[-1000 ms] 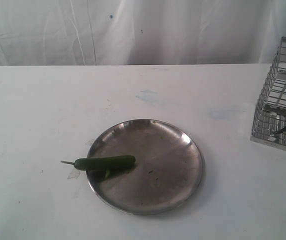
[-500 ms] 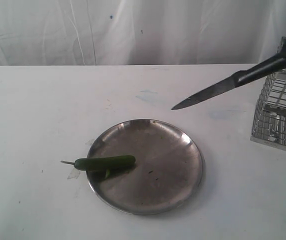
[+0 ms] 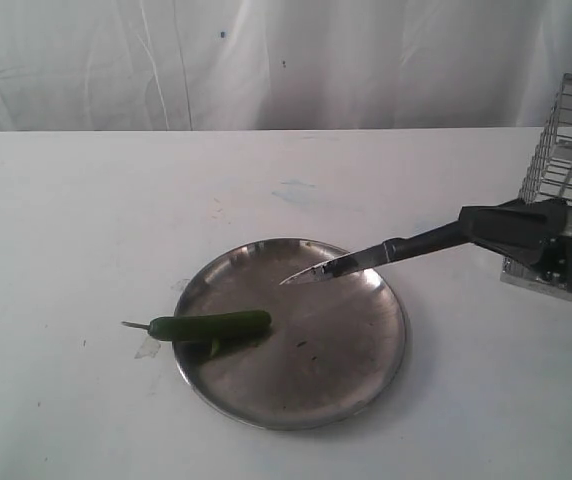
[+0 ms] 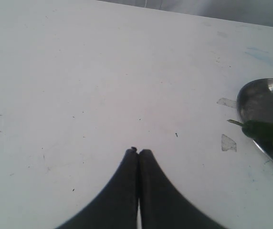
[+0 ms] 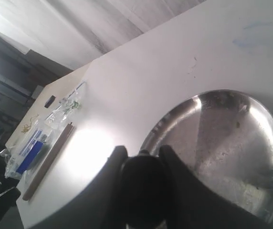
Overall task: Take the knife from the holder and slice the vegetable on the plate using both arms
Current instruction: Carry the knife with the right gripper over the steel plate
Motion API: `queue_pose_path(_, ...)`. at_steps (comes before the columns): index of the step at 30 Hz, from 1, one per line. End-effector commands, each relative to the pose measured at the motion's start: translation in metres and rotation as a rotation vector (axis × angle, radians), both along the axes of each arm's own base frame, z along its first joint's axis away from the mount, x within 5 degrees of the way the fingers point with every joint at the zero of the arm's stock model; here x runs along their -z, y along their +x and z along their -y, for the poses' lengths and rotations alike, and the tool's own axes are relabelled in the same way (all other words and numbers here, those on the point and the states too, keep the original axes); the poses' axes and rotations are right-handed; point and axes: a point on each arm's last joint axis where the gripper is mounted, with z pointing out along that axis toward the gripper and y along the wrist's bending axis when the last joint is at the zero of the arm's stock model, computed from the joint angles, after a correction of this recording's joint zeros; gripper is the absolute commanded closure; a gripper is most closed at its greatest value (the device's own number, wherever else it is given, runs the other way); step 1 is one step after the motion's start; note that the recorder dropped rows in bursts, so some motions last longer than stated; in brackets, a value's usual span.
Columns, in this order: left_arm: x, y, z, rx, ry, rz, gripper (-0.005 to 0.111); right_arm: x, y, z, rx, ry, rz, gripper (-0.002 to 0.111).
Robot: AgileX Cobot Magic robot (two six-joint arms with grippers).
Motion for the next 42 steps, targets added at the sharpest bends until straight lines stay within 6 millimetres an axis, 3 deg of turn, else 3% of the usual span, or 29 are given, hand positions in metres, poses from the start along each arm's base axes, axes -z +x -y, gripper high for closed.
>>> queue_pose_path(1, 0.000, 0.000, 0.000, 0.006, -0.001, 0.009, 0.107, 0.006, 0.004, 0.001, 0.021, 0.029, 0.006, 0.108)
queue_pose_path(9, 0.000, 0.000, 0.000, 0.006, -0.001, 0.009, 0.107, 0.015, 0.007, 0.002, 0.029, 0.064, -0.063, 0.108)
queue_pose_path(17, 0.000, 0.000, 0.000, 0.006, -0.001, 0.009, 0.107, 0.068, 0.029, 0.008, 0.045, 0.152, -0.310, 0.108)
queue_pose_path(24, 0.000, 0.000, 0.000, 0.006, -0.001, 0.009, 0.107, 0.082, 0.052, 0.015, 0.045, 0.154, -0.322, 0.108)
queue_pose_path(30, 0.000, 0.000, 0.000, 0.006, -0.001, 0.009, 0.107, 0.113, 0.051, 0.015, 0.047, 0.185, -0.431, 0.108)
queue_pose_path(36, 0.000, 0.000, 0.000, 0.006, -0.001, 0.009, 0.107, 0.125, 0.050, 0.015, 0.045, 0.189, -0.462, 0.108)
queue_pose_path(42, 0.000, 0.000, 0.000, 0.006, -0.001, 0.009, 0.107, 0.133, 0.049, 0.015, 0.045, 0.196, -0.488, 0.092)
